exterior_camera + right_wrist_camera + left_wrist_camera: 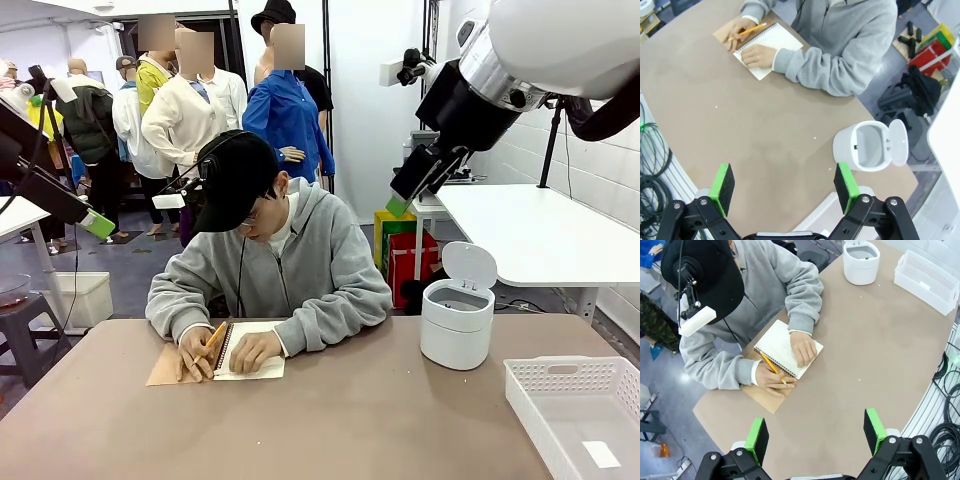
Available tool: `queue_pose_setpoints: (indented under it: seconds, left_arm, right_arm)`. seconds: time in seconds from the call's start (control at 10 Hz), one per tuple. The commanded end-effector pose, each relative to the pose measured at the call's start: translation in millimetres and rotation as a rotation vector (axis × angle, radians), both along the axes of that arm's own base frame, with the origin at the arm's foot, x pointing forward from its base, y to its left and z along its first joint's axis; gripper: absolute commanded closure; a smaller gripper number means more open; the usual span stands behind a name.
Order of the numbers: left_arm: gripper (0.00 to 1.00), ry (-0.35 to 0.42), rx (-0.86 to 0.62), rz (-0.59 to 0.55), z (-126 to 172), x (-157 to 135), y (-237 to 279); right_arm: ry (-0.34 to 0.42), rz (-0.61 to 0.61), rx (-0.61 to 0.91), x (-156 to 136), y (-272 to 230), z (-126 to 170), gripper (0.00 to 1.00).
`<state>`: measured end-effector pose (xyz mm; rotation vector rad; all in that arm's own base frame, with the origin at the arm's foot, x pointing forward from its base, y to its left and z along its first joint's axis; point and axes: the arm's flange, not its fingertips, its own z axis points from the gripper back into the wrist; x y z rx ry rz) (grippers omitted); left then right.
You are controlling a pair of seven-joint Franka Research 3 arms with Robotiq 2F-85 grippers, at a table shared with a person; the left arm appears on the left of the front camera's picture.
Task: Sort the paper based on its condition.
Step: If a person hands you a paper, place it in the Organizing basket , and if it's crumpled, put it in the Trash can.
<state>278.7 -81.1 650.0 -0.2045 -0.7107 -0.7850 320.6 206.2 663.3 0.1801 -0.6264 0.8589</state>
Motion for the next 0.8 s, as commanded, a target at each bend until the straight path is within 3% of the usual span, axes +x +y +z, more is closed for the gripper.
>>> queue_pose_setpoints:
  seconds: [0.0, 0.3, 0.4, 0.5, 0.7]
  left_arm:
    - [0.00, 0.020, -0.025, 0.038, 6.0, 2.7, -0.7]
    - [0.00, 0.006, -0.022, 0.047, 10.1, 4.5, 0.5]
    - [0.00, 0.043, 0.006, 0.044, 2.2, 12.5, 2.5]
    - [0.00, 0.000, -0.009, 0.034, 5.4, 1.8, 3.4]
    - [0.00, 0.000, -0.009, 0.034, 5.4, 1.8, 3.4]
  right_arm:
    - [-0.008, -0.015, 0.044, -8.9, 3.1, -4.9, 0.00]
    - [0.009, -0.023, 0.054, -13.8, 5.1, -4.9, 0.00]
    - [-0.005, -0.011, 0.012, -7.2, 3.3, 3.4, 0.00]
    - [-0.005, -0.011, 0.012, -7.2, 3.3, 3.4, 0.00]
    - [-0.005, -0.011, 0.012, -7.2, 3.3, 3.4, 0.00]
